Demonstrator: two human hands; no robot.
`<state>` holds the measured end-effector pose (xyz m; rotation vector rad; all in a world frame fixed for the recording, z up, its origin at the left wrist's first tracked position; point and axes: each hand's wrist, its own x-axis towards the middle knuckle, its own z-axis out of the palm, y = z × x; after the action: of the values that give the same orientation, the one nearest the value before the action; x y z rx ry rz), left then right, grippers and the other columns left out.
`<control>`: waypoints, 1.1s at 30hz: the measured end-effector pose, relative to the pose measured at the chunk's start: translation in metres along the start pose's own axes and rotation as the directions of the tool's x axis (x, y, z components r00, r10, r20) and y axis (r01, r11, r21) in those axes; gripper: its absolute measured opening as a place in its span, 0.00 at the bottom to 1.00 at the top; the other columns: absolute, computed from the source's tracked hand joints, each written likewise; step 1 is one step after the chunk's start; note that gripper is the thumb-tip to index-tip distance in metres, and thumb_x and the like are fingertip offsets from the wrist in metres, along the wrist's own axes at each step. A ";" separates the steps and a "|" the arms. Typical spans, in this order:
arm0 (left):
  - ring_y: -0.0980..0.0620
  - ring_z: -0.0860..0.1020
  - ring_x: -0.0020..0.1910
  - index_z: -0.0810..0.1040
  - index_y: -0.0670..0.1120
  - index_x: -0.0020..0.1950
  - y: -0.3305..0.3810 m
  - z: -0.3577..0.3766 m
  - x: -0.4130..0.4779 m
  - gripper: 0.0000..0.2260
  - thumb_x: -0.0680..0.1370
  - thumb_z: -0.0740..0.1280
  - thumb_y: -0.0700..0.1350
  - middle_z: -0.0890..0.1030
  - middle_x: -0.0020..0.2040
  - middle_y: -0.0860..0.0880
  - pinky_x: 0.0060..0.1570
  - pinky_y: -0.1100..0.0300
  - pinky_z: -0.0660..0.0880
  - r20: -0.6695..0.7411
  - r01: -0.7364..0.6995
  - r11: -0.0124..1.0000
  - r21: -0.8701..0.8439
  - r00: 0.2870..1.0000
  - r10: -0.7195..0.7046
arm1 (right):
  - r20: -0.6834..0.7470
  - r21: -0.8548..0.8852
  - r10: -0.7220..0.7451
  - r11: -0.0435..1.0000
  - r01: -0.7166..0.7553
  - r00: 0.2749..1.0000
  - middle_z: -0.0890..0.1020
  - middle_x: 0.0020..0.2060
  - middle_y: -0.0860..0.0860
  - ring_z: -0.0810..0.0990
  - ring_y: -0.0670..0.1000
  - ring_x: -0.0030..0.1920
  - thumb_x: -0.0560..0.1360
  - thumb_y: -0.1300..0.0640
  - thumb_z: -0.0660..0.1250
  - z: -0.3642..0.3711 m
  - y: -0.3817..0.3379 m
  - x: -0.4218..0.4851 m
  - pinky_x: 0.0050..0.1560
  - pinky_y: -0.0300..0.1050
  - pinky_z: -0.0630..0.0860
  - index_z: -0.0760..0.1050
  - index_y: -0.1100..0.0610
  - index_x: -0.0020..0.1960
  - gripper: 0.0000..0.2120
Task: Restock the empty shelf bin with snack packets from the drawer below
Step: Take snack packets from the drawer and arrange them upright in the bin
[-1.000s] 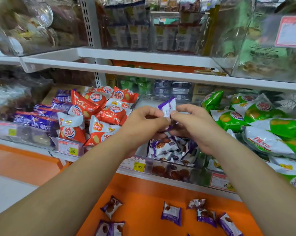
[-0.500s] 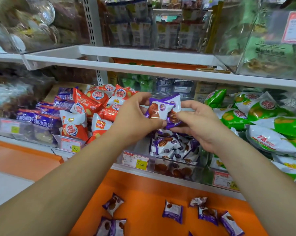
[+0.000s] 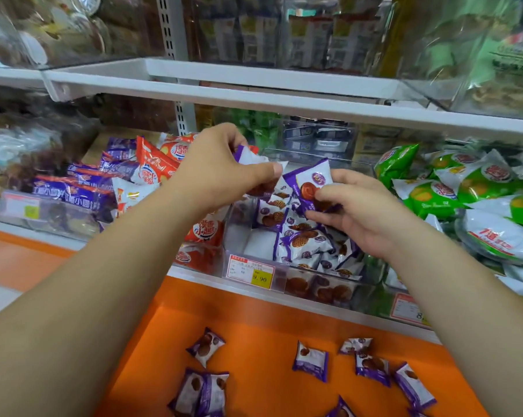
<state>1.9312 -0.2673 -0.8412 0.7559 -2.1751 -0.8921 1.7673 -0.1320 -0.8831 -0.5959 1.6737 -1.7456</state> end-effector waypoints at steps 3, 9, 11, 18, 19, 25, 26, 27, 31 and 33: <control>0.54 0.78 0.44 0.78 0.51 0.53 -0.005 -0.001 0.003 0.17 0.74 0.74 0.61 0.79 0.49 0.54 0.41 0.58 0.73 -0.029 -0.094 0.972 0.217 0.994 0.102 | -0.014 -0.021 -0.008 1.000 0.008 1.000 0.87 0.50 0.59 0.88 0.55 0.47 0.76 0.72 0.70 -0.002 0.002 0.001 0.47 0.50 0.85 0.79 0.61 0.60 0.15; 0.53 0.81 0.38 0.83 0.50 0.43 -0.009 -0.006 0.012 0.15 0.73 0.74 0.62 0.82 0.39 0.53 0.37 0.53 0.81 -0.101 -0.059 0.988 0.145 0.992 0.074 | -0.076 -0.277 -0.029 0.961 0.007 0.997 0.86 0.46 0.57 0.87 0.53 0.38 0.72 0.68 0.76 0.022 -0.003 0.023 0.39 0.53 0.86 0.80 0.63 0.55 0.13; 0.53 0.81 0.36 0.83 0.50 0.42 -0.010 -0.008 0.014 0.14 0.73 0.76 0.60 0.82 0.36 0.53 0.36 0.51 0.82 -0.096 -0.065 0.992 0.107 0.992 0.076 | -0.036 -0.447 -0.022 0.895 0.003 0.999 0.85 0.42 0.56 0.83 0.54 0.37 0.69 0.67 0.78 0.036 -0.005 0.039 0.34 0.49 0.83 0.80 0.62 0.51 0.12; 0.53 0.84 0.32 0.85 0.48 0.40 -0.021 -0.006 0.020 0.13 0.71 0.78 0.58 0.84 0.33 0.51 0.33 0.51 0.83 0.041 -0.073 0.986 0.153 0.997 0.067 | 0.167 -0.888 -0.061 0.425 0.177 0.984 0.76 0.33 0.47 0.73 0.50 0.37 0.68 0.58 0.82 0.053 0.009 0.092 0.37 0.40 0.70 0.75 0.54 0.36 0.14; 0.53 0.84 0.32 0.84 0.47 0.40 -0.022 -0.003 0.023 0.14 0.71 0.78 0.57 0.84 0.33 0.50 0.34 0.52 0.83 0.072 -0.092 0.979 0.183 0.994 0.080 | 0.205 -0.907 -0.058 0.364 0.212 0.977 0.77 0.33 0.48 0.74 0.50 0.38 0.68 0.57 0.81 0.053 0.013 0.096 0.37 0.41 0.70 0.78 0.55 0.38 0.11; 0.54 0.82 0.41 0.84 0.49 0.48 -0.018 0.006 0.054 0.09 0.73 0.78 0.51 0.84 0.41 0.53 0.45 0.56 0.80 0.387 -0.313 0.849 0.427 0.911 0.141 | 0.328 -0.872 -0.118 0.344 0.348 0.937 0.86 0.45 0.50 0.84 0.53 0.47 0.54 0.45 0.85 0.047 0.045 0.118 0.52 0.50 0.81 0.84 0.51 0.53 0.29; 0.55 0.82 0.41 0.83 0.50 0.50 -0.018 0.006 0.060 0.08 0.74 0.77 0.49 0.84 0.41 0.54 0.44 0.59 0.79 0.430 -0.344 0.832 0.436 0.891 0.144 | 0.337 -0.859 -0.144 0.358 0.367 0.930 0.86 0.44 0.50 0.85 0.53 0.47 0.52 0.43 0.84 0.044 0.049 0.123 0.51 0.51 0.82 0.84 0.51 0.52 0.30; 0.56 0.82 0.42 0.83 0.50 0.52 -0.019 0.007 0.065 0.09 0.74 0.77 0.48 0.84 0.42 0.55 0.43 0.61 0.78 0.466 -0.368 0.817 0.444 0.874 0.140 | 0.344 -0.857 -0.158 0.351 0.378 0.926 0.86 0.42 0.50 0.84 0.52 0.45 0.51 0.42 0.84 0.042 0.051 0.126 0.49 0.49 0.81 0.84 0.50 0.49 0.29; 0.55 0.82 0.44 0.83 0.51 0.52 -0.022 0.013 0.078 0.09 0.74 0.77 0.46 0.84 0.44 0.55 0.49 0.57 0.80 0.570 -0.441 0.765 0.469 0.813 0.120 | 0.339 -0.867 -0.183 0.319 0.382 0.923 0.78 0.30 0.48 0.73 0.46 0.31 0.63 0.48 0.83 0.038 0.044 0.124 0.35 0.42 0.70 0.75 0.49 0.32 0.17; 0.54 0.82 0.44 0.84 0.51 0.51 -0.024 0.017 0.080 0.08 0.74 0.77 0.48 0.84 0.44 0.55 0.50 0.54 0.80 0.607 -0.472 0.729 0.495 0.788 0.099 | 0.355 -0.864 -0.191 0.306 0.399 0.915 0.81 0.34 0.52 0.77 0.52 0.35 0.69 0.51 0.79 0.038 0.045 0.125 0.38 0.44 0.73 0.79 0.54 0.36 0.10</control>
<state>1.8756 -0.3323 -0.8404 0.4185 -3.0749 -0.1730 1.7133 -0.2471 -0.9382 -1.6272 2.4456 -0.6456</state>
